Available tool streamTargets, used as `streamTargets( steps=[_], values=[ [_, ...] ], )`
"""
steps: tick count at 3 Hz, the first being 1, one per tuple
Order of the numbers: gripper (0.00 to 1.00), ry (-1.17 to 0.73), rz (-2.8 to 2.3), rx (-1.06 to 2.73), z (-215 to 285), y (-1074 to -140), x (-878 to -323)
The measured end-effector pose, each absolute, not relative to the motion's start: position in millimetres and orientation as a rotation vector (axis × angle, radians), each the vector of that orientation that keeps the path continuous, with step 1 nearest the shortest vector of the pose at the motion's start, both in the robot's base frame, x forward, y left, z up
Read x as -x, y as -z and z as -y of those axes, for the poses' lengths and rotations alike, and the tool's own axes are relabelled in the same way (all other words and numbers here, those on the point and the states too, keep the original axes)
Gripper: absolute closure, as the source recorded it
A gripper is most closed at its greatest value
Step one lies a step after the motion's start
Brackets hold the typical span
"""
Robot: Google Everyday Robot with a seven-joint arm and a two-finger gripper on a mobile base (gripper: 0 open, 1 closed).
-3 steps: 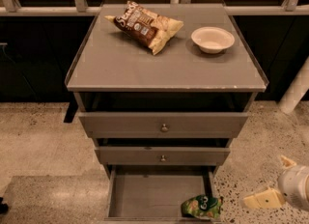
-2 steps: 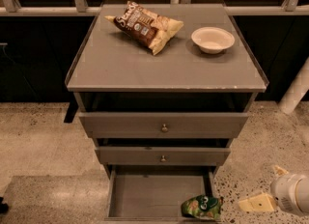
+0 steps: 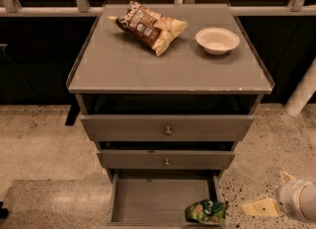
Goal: Pick green rice chip bag from bottom drawer and place on counter
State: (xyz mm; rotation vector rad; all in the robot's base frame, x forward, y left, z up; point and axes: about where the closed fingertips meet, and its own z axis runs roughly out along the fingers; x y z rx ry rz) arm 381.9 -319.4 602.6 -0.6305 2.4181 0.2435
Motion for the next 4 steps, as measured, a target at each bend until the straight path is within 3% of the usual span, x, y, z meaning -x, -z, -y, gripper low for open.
streamTargets(
  steps=[1, 3, 4],
  values=[
    [0.00, -0.296, -2.365, 0.546, 311.8, -591.0, -392.5],
    [0.00, -0.610, -2.294, 0.556, 267.0, -480.9, -396.6],
    [0.00, -0.644, -2.300, 0.541, 260.4, -469.0, -392.7]
  ],
)
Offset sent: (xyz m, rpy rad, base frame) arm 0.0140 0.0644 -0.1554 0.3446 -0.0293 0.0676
